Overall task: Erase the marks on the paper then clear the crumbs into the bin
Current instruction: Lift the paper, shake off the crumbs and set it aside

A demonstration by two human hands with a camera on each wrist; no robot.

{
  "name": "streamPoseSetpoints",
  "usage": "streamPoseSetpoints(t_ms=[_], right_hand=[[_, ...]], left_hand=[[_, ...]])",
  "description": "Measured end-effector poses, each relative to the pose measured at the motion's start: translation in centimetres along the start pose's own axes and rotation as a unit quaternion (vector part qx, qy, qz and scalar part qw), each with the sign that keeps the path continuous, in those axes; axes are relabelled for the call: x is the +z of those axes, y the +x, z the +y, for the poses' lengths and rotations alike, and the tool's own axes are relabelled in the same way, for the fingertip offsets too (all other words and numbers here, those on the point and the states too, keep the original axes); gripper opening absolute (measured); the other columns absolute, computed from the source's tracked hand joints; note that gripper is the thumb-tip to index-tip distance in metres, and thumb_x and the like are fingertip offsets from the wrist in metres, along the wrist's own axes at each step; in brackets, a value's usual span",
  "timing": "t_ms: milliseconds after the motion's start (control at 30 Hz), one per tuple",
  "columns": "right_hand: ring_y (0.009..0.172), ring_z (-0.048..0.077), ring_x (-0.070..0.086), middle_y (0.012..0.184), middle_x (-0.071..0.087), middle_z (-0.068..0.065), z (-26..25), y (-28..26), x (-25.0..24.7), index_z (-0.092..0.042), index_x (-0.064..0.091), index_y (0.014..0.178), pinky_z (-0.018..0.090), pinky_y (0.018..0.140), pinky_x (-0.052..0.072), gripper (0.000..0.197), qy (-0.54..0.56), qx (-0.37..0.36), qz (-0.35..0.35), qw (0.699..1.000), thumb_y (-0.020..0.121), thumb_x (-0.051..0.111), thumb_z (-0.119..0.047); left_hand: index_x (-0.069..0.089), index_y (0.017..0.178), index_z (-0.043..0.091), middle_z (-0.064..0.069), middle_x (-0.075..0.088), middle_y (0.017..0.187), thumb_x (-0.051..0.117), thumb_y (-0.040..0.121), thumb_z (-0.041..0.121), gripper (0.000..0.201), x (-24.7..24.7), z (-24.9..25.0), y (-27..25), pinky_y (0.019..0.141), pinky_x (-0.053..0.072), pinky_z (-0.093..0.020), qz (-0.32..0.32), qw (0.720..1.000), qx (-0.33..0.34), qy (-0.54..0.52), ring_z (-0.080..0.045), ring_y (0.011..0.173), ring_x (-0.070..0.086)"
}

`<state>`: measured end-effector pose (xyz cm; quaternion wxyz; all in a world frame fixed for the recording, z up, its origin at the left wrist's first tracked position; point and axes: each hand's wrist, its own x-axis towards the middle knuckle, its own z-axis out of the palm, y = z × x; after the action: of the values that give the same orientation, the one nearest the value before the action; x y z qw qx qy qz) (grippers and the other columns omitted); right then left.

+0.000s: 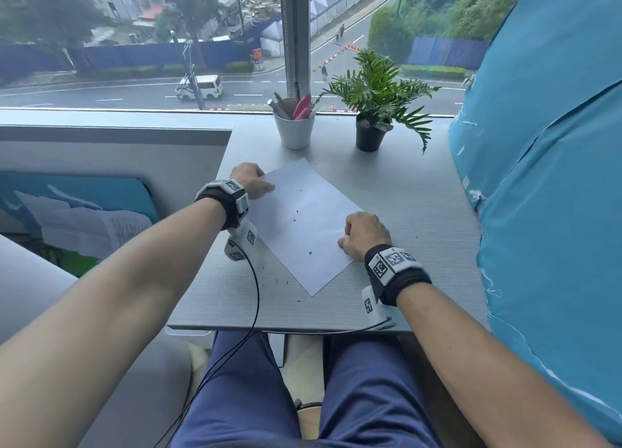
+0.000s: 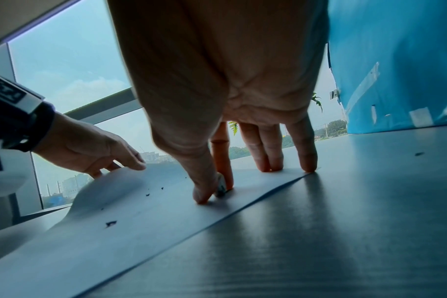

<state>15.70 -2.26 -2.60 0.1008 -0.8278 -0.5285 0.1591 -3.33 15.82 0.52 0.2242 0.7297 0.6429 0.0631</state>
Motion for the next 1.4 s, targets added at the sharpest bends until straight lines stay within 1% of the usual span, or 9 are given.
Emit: streamPoseSetpoints(t_ms=[100,433,600,667,767,900,1100,1200,1400], right_hand=[[0.108,0.027,0.057,0.111,0.061,0.006,0.3,0.1,-0.3,-0.021,0.063,0.083,0.039,0.095,0.047,0.012,0.008,-0.007,-0.009,1.000,0.076,0.071,-0.026],[0.091,0.023,0.061,0.092,0.069,0.008,2.2,0.6,-2.0,-0.012,0.070,0.080,0.025,0.083,0.046,0.020,0.251,0.066,0.087,0.962,0.074,0.077,-0.030],[0.078,0.017,0.070,0.083,0.074,-0.001,0.8,0.4,-2.2,-0.018,0.073,0.074,0.040,0.081,0.058,0.024,0.402,0.071,0.067,0.910,0.064,0.085,-0.035],[0.072,0.013,0.070,0.081,0.075,-0.001,-0.2,0.0,-2.8,-0.018,0.076,0.080,0.033,0.077,0.059,0.020,0.411,0.051,0.091,0.906,0.067,0.085,-0.031],[0.072,0.010,0.068,0.084,0.075,0.000,-1.5,-0.7,-4.2,-0.015,0.078,0.092,0.022,0.075,0.055,0.020,0.373,-0.017,0.174,0.911,0.074,0.081,-0.025],[0.071,0.005,0.062,0.088,0.074,-0.004,-3.0,-1.7,-5.5,-0.013,0.078,0.094,0.007,0.075,0.050,0.018,0.331,-0.109,0.209,0.914,0.078,0.078,-0.020],[0.082,0.010,0.069,0.096,0.076,-0.002,-2.7,-1.8,-7.7,-0.017,0.078,0.096,0.019,0.081,0.056,0.022,0.350,-0.086,0.221,0.906,0.076,0.079,-0.027],[0.083,0.016,0.071,0.094,0.076,-0.001,-1.8,-1.5,-9.9,-0.018,0.078,0.094,0.033,0.085,0.058,0.022,0.363,-0.066,0.249,0.895,0.075,0.079,-0.030],[0.125,0.017,0.053,0.136,0.057,0.010,1.4,-1.3,-13.3,-0.019,0.078,0.096,0.028,0.103,0.045,0.021,0.345,-0.017,0.346,0.873,0.077,0.078,-0.027]], left_hand=[[0.067,0.090,0.019,-0.008,0.071,0.105,0.066,0.085,0.017,0.005,-0.8,-0.8,0.3,0.080,0.047,-0.024,0.000,0.999,0.002,-0.047,-0.024,0.101,0.064],[0.067,0.089,0.009,-0.010,0.066,0.085,0.070,0.088,0.016,0.007,-1.5,-6.6,0.0,0.076,0.052,-0.030,0.011,0.976,-0.017,-0.215,-0.021,0.076,0.060],[0.059,0.076,0.013,0.005,0.063,0.064,0.076,0.083,0.006,0.020,-1.9,-7.4,-1.8,0.060,0.048,-0.018,0.066,0.926,0.014,-0.372,-0.008,0.058,0.058],[0.057,0.079,0.012,0.003,0.064,0.068,0.072,0.086,0.002,0.020,-2.1,-7.3,-3.0,0.056,0.049,-0.013,0.095,0.903,0.037,-0.418,0.001,0.052,0.059],[0.057,0.084,0.015,-0.006,0.066,0.082,0.071,0.088,0.006,0.017,-2.5,-7.7,-4.4,0.059,0.051,-0.021,0.118,0.877,0.057,-0.463,-0.007,0.063,0.064],[0.058,0.084,0.019,-0.002,0.068,0.083,0.074,0.085,0.009,0.019,-2.9,-8.5,-5.4,0.062,0.049,-0.027,0.144,0.878,0.044,-0.455,-0.012,0.068,0.064],[0.060,0.086,0.019,-0.007,0.070,0.092,0.073,0.086,0.009,0.016,-4.6,-7.6,-6.6,0.077,0.054,-0.026,0.167,0.891,0.074,-0.416,-0.018,0.082,0.067],[0.062,0.083,0.016,-0.013,0.072,0.089,0.072,0.087,0.008,0.014,-5.4,-5.4,-6.7,0.068,0.059,-0.034,0.142,0.897,0.103,-0.406,-0.023,0.074,0.069],[0.058,0.072,0.012,-0.010,0.062,0.070,0.071,0.084,0.012,0.018,-3.7,1.3,-5.9,0.049,0.049,-0.028,0.098,0.887,0.025,-0.451,-0.022,0.057,0.058]])
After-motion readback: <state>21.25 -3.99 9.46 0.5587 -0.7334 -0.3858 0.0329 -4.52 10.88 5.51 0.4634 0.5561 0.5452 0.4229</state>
